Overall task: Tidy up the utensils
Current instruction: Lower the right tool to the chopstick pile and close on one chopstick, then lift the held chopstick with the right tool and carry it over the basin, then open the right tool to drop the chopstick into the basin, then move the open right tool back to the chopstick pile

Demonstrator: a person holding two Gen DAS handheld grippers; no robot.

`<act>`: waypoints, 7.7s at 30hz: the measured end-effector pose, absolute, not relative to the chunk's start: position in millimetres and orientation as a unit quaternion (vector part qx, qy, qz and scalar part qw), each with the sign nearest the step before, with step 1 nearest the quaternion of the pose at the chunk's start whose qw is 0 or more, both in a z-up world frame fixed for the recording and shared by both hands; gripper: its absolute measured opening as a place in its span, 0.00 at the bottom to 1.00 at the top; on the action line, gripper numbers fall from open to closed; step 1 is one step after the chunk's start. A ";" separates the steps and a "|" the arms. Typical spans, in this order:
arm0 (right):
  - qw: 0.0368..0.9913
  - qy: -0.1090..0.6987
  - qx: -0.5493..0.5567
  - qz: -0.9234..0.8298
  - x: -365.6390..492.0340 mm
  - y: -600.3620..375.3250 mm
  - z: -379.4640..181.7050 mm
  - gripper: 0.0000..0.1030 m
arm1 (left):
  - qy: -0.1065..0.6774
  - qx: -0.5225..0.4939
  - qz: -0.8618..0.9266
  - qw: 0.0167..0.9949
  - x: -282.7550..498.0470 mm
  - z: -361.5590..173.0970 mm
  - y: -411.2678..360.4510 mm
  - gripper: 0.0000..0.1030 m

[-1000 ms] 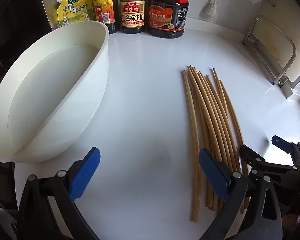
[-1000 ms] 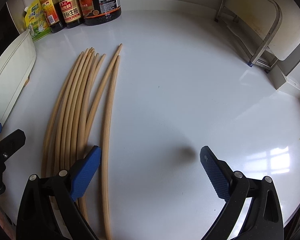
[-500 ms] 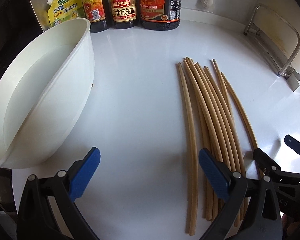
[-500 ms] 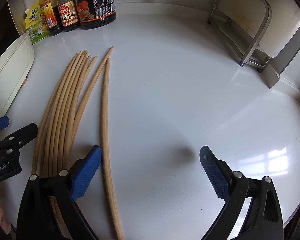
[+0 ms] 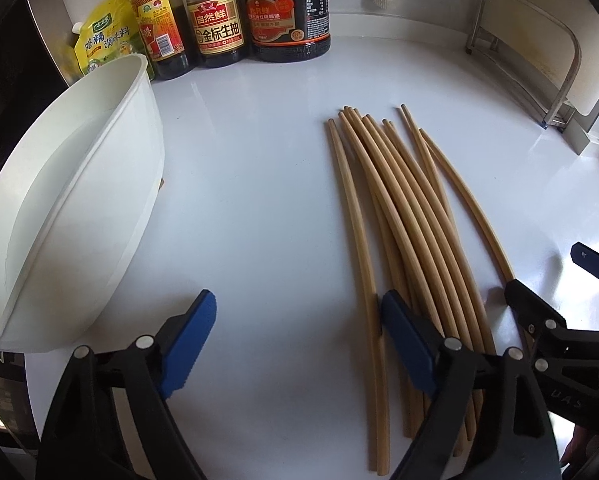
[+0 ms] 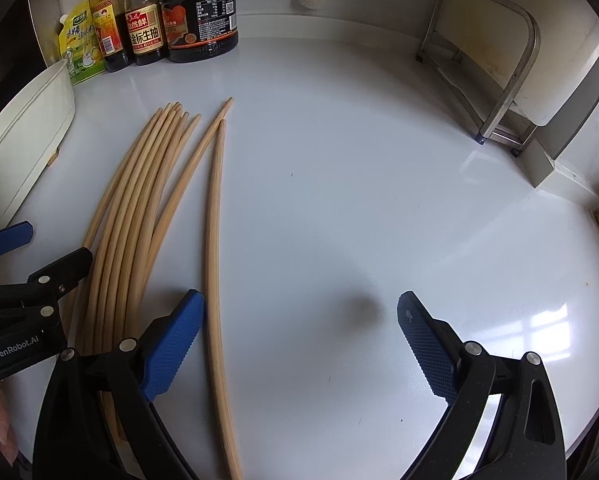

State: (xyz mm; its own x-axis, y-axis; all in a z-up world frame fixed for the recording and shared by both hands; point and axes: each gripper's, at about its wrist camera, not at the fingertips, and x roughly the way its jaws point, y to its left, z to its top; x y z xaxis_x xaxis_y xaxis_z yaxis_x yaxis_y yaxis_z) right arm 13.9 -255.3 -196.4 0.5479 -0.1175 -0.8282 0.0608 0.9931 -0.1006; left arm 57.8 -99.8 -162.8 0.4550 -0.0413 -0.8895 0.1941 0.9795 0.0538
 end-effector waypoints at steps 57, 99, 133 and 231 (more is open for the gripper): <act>0.898 0.428 0.030 0.094 61.4 -90.6 -64.1 0.06 | 0.429 0.012 -0.090 0.899 85.3 -5.2 64.5 0.07; 0.850 0.508 0.006 0.138 157.7 36.2 -126.3 0.13 | 0.510 -0.018 -0.018 0.860 147.1 -88.2 178.7 0.31; 0.872 0.472 0.016 0.130 63.0 -30.6 -84.4 0.22 | 0.473 -0.036 -0.020 0.880 70.4 -38.8 136.0 0.55; 0.858 0.511 0.046 0.032 30.8 -238.7 -183.0 0.56 | 0.544 0.000 -0.097 0.834 52.4 -146.2 -68.5 0.76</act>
State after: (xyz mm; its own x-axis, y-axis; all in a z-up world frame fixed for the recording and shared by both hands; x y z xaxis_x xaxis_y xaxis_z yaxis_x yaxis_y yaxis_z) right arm 30.8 -238.7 -183.0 0.4761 0.1018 -0.8735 -0.0080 0.9937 0.1115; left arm 52.4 -68.5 -146.2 0.3896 -0.1619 -0.9066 0.1619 0.9811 -0.1056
